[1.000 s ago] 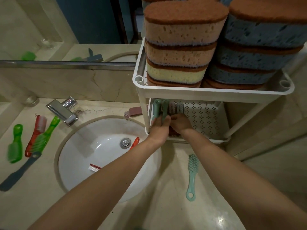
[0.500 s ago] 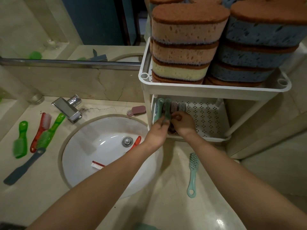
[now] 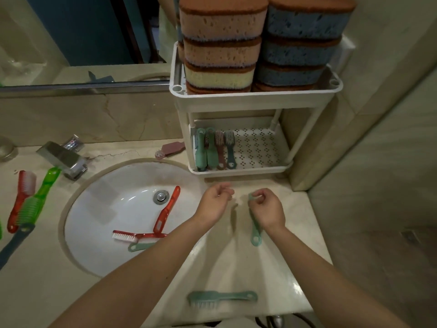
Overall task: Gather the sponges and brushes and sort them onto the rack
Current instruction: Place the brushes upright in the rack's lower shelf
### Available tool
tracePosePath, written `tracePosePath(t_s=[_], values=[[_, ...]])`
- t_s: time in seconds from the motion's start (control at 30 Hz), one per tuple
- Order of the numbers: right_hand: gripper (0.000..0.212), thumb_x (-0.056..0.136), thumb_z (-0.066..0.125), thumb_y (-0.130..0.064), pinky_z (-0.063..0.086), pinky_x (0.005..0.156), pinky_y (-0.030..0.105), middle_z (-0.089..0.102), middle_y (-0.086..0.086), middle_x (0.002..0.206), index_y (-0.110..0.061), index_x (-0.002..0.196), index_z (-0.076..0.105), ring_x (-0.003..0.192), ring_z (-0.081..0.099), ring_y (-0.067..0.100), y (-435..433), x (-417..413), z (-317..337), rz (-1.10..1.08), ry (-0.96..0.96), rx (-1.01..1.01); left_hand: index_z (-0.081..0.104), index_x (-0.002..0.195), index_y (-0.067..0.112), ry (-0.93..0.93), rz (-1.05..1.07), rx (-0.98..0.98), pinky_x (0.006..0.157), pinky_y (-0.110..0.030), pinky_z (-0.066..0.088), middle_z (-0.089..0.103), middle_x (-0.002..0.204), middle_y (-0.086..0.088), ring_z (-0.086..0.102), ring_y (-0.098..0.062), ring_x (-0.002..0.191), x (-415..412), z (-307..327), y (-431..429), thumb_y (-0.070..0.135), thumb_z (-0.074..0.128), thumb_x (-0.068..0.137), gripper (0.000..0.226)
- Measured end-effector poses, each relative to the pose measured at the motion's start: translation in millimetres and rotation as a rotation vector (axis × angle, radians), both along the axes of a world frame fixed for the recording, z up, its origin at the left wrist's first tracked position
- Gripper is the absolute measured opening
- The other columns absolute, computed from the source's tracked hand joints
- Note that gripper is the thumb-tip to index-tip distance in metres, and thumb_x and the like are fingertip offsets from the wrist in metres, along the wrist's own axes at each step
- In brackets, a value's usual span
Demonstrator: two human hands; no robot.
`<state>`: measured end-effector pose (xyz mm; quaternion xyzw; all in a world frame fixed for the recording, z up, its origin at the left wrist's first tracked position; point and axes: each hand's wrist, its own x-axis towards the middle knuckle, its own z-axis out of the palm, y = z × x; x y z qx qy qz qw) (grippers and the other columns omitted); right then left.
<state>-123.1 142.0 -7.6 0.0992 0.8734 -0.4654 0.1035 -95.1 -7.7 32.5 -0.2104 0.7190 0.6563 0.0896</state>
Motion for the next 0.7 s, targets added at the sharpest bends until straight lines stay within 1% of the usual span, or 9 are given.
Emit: tracePosePath(t_s=[0.07,0.13,0.2,0.27,0.37,0.5,0.53,0.6,0.7], values=[[0.024,0.078,0.068,-0.027,0.043,0.063,0.029,0.063,-0.004,0.087,-0.022,0.100,0.058,0.079,0.061,0.018,8.1,13.7,-9.5,0.020,-0.093,0.171,0.056,0.122,0.008,-0.058,-0.036,0.012,0.092,-0.028,0.045,0.064,0.112,-0.009,0.061,-0.018,0.097,8.8,-6.0,4.1,0.005,0.040,0.097,0.030],[0.035,0.078,0.071,-0.035,0.041,0.064,0.028,0.056,-0.002,0.102,-0.020,0.107,0.057,0.086,0.060,0.019,13.7,25.5,-18.4,0.046,-0.150,0.307,0.055,0.122,0.009,-0.107,-0.057,0.024,0.093,-0.031,0.045,0.064,0.111,-0.008,0.061,-0.020,0.098,17.3,-11.7,6.0,0.006,0.040,0.097,0.029],[0.037,0.080,0.071,-0.039,0.042,0.066,0.027,0.053,-0.001,0.110,-0.019,0.109,0.059,0.091,0.061,0.020,16.1,33.3,-24.6,0.064,-0.175,0.388,0.056,0.120,0.010,-0.140,-0.057,0.048,0.090,-0.030,0.046,0.064,0.111,-0.009,0.061,-0.020,0.097,23.9,-16.5,6.5,0.008,0.041,0.098,0.027],[0.029,0.081,0.069,-0.039,0.046,0.065,0.027,0.060,-0.001,0.106,-0.020,0.103,0.064,0.089,0.063,0.020,14.9,36.5,-27.2,0.071,-0.168,0.412,0.056,0.121,0.008,-0.165,-0.043,0.059,0.084,-0.028,0.047,0.064,0.111,-0.010,0.062,-0.020,0.094,28.5,-20.2,6.0,0.008,0.041,0.098,0.027],[0.009,0.080,0.067,-0.033,0.047,0.060,0.026,0.067,-0.002,0.086,-0.024,0.079,0.064,0.080,0.066,0.021,10.2,35.5,-23.6,0.042,-0.190,0.390,0.056,0.119,0.008,-0.200,-0.029,0.067,0.084,-0.030,0.047,0.065,0.112,-0.011,0.061,-0.020,0.091,32.1,-24.7,5.6,0.007,0.042,0.096,0.027],[0.011,0.074,0.067,-0.032,0.038,0.050,0.022,0.064,-0.004,0.069,-0.022,0.073,0.070,0.068,0.063,0.018,4.8,38.6,-19.5,0.056,-0.213,0.398,0.055,0.120,0.007,-0.209,-0.050,0.053,0.085,-0.029,0.047,0.063,0.118,-0.013,0.060,-0.018,0.089,37.9,-28.7,7.6,0.007,0.046,0.096,0.026],[0.010,0.072,0.067,-0.032,0.035,0.047,0.021,0.063,-0.005,0.066,-0.023,0.069,0.068,0.065,0.061,0.018,3.6,41.1,-19.0,0.058,-0.196,0.414,0.055,0.121,0.008,-0.194,-0.070,0.024,0.086,-0.028,0.047,0.062,0.120,-0.013,0.060,-0.018,0.092,39.1,-29.9,7.8,0.007,0.045,0.097,0.026],[0.010,0.070,0.068,-0.030,0.035,0.048,0.022,0.062,-0.006,0.068,-0.026,0.066,0.060,0.066,0.060,0.018,2.8,46.6,-17.7,0.052,-0.153,0.418,0.055,0.125,0.009,-0.152,-0.126,-0.064,0.095,-0.029,0.046,0.058,0.126,-0.011,0.058,-0.019,0.107,41.6,-33.0,6.8,0.005,0.044,0.097,0.030],[0.014,0.074,0.068,-0.018,0.045,0.062,0.027,0.065,-0.006,0.080,-0.028,0.078,0.058,0.074,0.060,0.017,3.8,50.4,-17.0,0.079,-0.144,0.256,0.052,0.132,0.008,-0.064,-0.243,-0.210,0.105,-0.022,0.035,0.048,0.137,-0.010,0.047,-0.020,0.128,42.2,-35.9,3.6,-0.006,0.044,0.092,0.044]])
